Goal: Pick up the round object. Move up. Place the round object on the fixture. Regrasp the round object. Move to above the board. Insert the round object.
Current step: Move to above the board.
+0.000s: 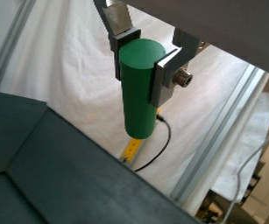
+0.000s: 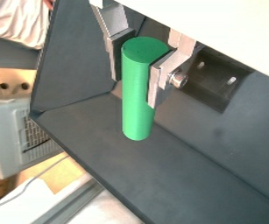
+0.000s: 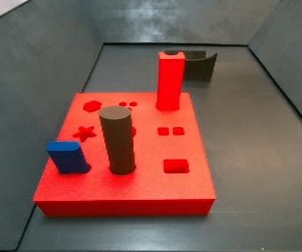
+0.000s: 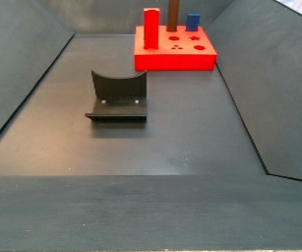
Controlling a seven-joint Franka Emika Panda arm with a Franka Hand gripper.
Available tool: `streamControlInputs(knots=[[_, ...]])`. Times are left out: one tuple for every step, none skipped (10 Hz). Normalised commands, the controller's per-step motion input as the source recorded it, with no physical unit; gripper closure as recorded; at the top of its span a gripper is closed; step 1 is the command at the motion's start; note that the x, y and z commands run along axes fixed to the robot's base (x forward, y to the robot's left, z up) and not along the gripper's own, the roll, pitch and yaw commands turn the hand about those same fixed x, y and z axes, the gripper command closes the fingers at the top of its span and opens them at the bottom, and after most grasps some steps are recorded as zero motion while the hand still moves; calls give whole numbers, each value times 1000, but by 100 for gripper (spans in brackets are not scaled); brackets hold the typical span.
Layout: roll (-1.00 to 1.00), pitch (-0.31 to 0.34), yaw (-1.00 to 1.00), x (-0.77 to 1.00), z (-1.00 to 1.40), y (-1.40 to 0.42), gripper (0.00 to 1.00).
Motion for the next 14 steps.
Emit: streamControlInputs(knots=[[-1000,1,85,-628,-82,-1000,100],[-1000,-23,90,-649,-76,-1000,100],[-1000,-38,90,-663,-87,-1000,100],[-1000,-53,94,-667,-84,-1000,100],[-1000,-72,94,-679,-83,-1000,100],[-1000,-88,94,-693,-86,-1000,100],[-1000,-109,92,-709,-84,-1000,100],[-1000,-131,91,-731,-87,-1000,100],[-1000,-164,83,-760,-89,-1000,100],[-1000,-194,74,-705,-77,-881,100],[-772,-187,44,-432,-45,-472,100],[-628,-154,26,-316,-34,-316,100],[-387,-78,4,-156,-18,-145,100],[-294,-49,1,-106,-13,-105,100]])
